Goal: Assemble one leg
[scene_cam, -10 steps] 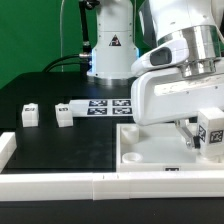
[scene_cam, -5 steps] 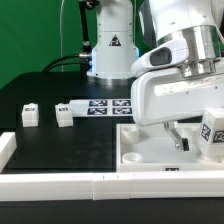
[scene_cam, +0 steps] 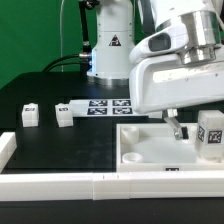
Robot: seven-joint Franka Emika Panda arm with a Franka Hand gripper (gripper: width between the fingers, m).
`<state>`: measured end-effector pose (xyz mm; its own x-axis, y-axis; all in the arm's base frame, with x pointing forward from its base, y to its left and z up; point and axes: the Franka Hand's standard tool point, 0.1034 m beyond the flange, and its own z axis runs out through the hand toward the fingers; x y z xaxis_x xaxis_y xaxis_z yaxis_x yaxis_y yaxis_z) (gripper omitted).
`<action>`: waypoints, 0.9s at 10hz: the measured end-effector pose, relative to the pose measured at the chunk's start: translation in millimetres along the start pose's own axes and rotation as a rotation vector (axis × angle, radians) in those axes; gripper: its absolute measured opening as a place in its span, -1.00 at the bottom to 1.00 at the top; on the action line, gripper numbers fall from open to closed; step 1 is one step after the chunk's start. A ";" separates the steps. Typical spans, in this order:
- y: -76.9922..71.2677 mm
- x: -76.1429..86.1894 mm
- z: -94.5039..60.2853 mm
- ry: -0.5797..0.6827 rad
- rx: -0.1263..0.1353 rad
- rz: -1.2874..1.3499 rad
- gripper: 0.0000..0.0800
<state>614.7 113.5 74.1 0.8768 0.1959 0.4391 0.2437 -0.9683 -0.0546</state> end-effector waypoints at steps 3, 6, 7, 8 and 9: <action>-2.4 1.5 -2.2 -0.030 0.010 -0.003 0.62; -6.5 1.0 1.8 -0.224 0.063 0.028 0.62; -9.2 -4.0 1.5 -0.327 0.089 0.039 0.62; -9.7 -2.3 1.9 -0.388 0.106 0.047 0.62; -10.8 -6.7 1.7 -0.499 0.134 0.047 0.62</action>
Offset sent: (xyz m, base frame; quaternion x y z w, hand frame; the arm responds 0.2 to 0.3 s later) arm 0.0000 0.0000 0.0000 0.0000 0.0000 0.0000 1.0000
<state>606.9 122.8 70.2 0.9711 0.2341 -0.0456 0.2213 -0.9559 -0.1929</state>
